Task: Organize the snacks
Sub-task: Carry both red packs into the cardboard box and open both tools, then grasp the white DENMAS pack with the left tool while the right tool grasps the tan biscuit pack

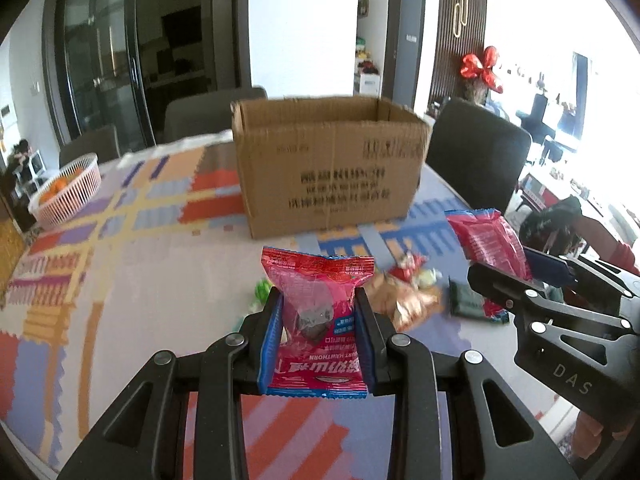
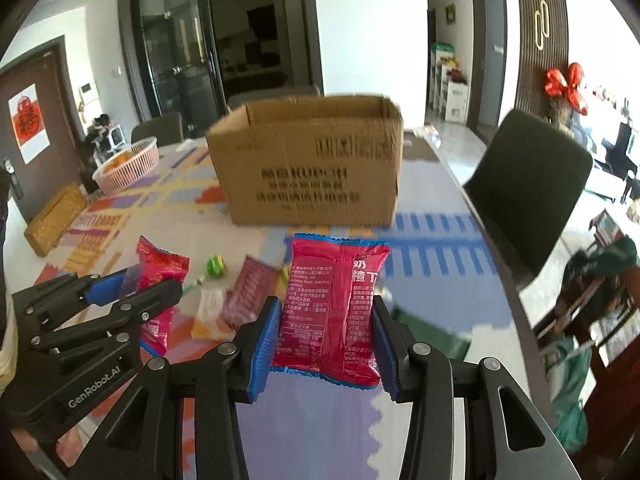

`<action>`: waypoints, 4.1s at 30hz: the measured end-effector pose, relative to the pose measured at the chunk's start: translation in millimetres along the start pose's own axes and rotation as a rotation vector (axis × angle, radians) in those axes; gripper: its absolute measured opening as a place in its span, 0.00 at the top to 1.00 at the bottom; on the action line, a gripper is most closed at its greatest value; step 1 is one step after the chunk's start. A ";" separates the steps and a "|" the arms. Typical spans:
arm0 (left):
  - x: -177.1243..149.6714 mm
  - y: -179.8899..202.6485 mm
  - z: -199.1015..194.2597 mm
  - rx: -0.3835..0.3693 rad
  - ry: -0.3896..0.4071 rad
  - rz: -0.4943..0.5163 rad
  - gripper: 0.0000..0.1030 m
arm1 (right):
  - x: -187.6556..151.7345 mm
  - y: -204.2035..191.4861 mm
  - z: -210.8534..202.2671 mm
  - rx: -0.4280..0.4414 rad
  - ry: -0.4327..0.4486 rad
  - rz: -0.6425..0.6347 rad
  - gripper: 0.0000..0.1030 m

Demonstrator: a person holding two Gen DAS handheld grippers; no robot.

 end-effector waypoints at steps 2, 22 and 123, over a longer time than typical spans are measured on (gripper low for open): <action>11.6 -1.3 -2.2 0.008 0.025 0.012 0.68 | 12.7 -1.7 -0.9 0.002 0.024 -0.011 0.56; 134.9 -23.0 18.4 0.041 0.135 0.094 0.68 | 130.5 -4.2 26.0 0.032 0.143 -0.040 0.56; -61.1 -24.6 98.8 -0.053 -0.355 -0.085 0.43 | -21.9 -7.6 97.4 0.054 -0.291 -0.133 0.41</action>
Point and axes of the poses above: each gripper's, at about its wrist camera, not at the fingertips, and z roughly the way its jaws point, y to its right, x to its top, the point moved 10 cm from there along z, roughly the way its jaws point, and after that the axes turned 1 degree about z, right-handed, at the moved point
